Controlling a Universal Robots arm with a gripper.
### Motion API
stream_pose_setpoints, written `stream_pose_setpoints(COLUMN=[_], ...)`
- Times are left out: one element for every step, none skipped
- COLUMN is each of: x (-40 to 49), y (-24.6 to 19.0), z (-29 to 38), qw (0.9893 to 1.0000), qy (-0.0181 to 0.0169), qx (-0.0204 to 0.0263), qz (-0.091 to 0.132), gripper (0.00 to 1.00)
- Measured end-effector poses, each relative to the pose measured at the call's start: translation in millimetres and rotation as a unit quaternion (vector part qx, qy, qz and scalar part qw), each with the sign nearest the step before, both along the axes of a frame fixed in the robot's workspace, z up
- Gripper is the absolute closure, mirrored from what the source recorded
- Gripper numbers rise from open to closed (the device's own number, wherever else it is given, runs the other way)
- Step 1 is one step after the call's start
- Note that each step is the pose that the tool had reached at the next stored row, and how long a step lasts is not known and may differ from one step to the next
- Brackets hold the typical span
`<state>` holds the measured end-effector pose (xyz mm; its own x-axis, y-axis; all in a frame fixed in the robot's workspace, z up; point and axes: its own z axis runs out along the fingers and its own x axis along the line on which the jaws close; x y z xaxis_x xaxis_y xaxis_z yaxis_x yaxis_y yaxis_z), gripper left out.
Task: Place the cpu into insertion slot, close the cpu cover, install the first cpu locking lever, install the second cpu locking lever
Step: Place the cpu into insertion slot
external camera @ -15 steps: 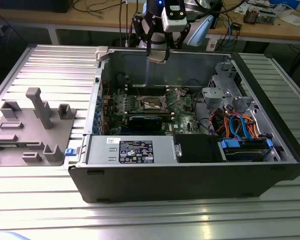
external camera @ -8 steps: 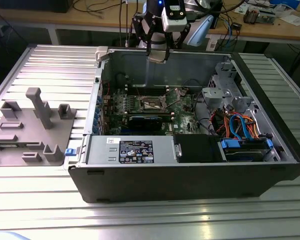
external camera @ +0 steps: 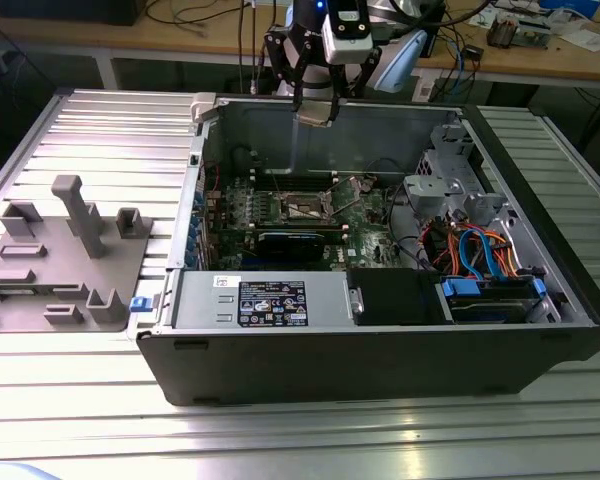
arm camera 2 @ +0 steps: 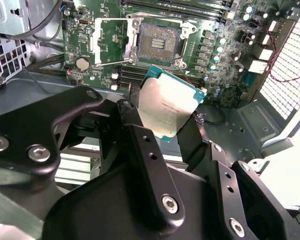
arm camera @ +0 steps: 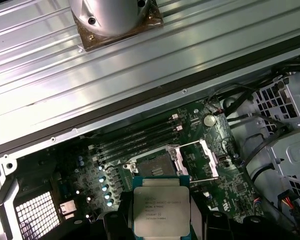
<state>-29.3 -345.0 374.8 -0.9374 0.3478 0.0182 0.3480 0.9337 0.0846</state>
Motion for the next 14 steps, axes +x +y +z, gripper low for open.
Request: stream_pose_setpoints(x=[0.0, 0.0, 0.0, 0.0, 0.0, 0.0, 0.0, 0.0, 0.0, 0.0, 0.0, 0.0, 0.0, 0.0], y=[0.0, 0.0, 0.0, 0.0, 0.0, 0.0, 0.0, 0.0, 0.0, 0.0, 0.0, 0.0, 0.0, 0.0], z=[0.0, 0.0, 0.0, 0.0, 0.0, 0.0, 0.0, 0.0, 0.0, 0.0, 0.0, 0.0, 0.0, 0.0], qw=[1.0, 1.0, 1.0, 1.0, 1.0, 1.0, 1.0, 1.0, 1.0, 1.0, 1.0, 1.0, 1.0, 1.0], qy=[0.0, 0.0, 0.0, 0.0, 0.0, 0.0, 0.0, 0.0, 0.0, 0.0, 0.0, 0.0, 0.0, 0.0], qx=[0.0, 0.0, 0.0, 0.0, 0.0, 0.0, 0.0, 0.0, 0.0, 0.0, 0.0, 0.0, 0.0, 0.0], qz=[-0.001, -0.002, -0.003, -0.003, -0.004, -0.004, -0.004, -0.005, -0.005, -0.005, -0.005, -0.005, -0.006, -0.006], gripper=[0.46, 0.46, 0.46, 0.46, 0.46, 0.46, 0.46, 0.46, 0.46, 0.46, 0.46, 0.46, 0.46, 0.46])
